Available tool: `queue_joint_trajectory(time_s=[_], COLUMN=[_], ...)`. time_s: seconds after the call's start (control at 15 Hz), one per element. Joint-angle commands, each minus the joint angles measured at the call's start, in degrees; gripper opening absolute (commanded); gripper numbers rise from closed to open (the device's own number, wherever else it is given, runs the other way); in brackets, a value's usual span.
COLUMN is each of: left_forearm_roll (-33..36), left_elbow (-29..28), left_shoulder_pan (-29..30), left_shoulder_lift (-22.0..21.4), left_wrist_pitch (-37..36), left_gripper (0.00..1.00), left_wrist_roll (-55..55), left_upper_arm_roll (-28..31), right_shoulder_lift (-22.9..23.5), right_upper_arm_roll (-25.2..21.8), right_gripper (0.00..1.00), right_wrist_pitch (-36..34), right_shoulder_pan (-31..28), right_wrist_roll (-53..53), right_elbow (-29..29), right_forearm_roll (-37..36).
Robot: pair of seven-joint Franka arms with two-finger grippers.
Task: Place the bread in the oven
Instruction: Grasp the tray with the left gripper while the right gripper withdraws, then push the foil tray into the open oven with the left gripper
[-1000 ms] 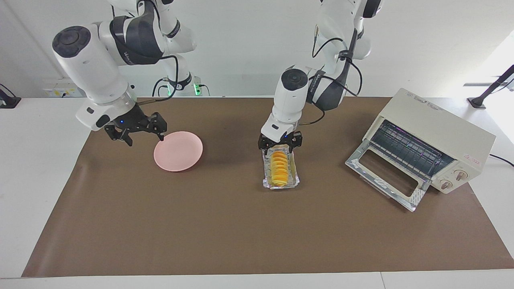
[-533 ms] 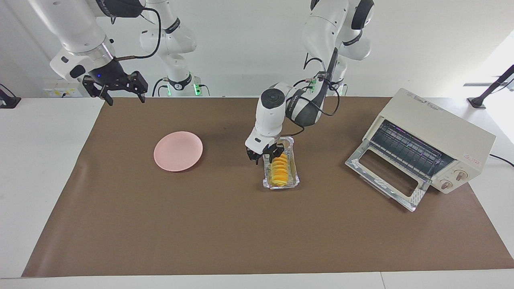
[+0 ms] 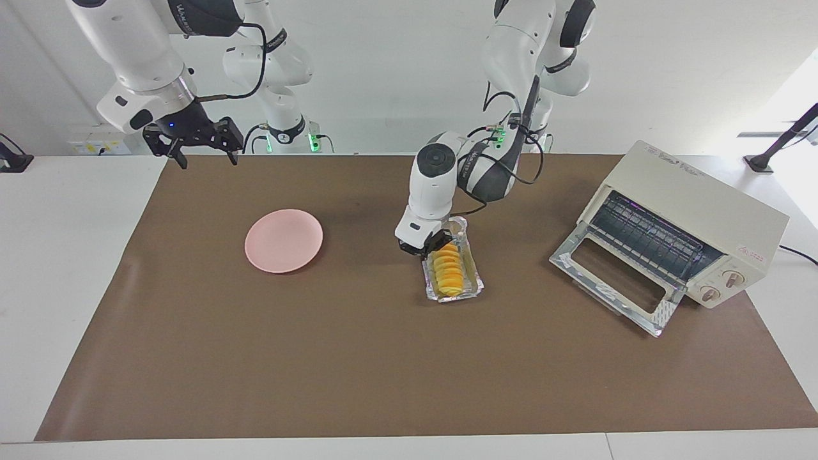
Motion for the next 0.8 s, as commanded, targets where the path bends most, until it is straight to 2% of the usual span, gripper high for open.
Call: queue_joint_trajectory(time_s=[0.0, 0.27, 0.53, 0.73], left_forearm_roll=[-1.7, -2.0, -2.1, -2.0], left_elbow=[6.5, 6.7, 5.8, 5.2], left_shoulder_pan=[8.2, 17.3, 20.7, 24.7], left_shoulder_lift=[-0.7, -3.7, -6.0, -7.3], left_wrist_pitch=[-6.4, -10.5, -17.1, -20.2], left_gripper=[0.0, 0.0, 0.0, 0.0], left_wrist_roll=[0.3, 0.1, 1.5, 5.8], left_upper_arm_roll=[-0.1, 1.0, 8.9, 10.1], right_shoulder_lift=[-1.1, -1.3, -1.4, -1.5], right_upper_arm_roll=[0.9, 0.8, 0.7, 0.6], right_gripper=[1.0, 1.0, 1.0, 1.0], right_wrist_pitch=[1.6, 1.3, 1.5, 1.4], right_shoulder_pan=[-1.3, -1.4, -1.4, -1.3], right_wrist_roll=[-0.3, -0.3, 0.4, 0.4], right_elbow=[0.3, 0.1, 0.0, 0.0], right_forearm_roll=[0.1, 0.7, 1.9, 2.3])
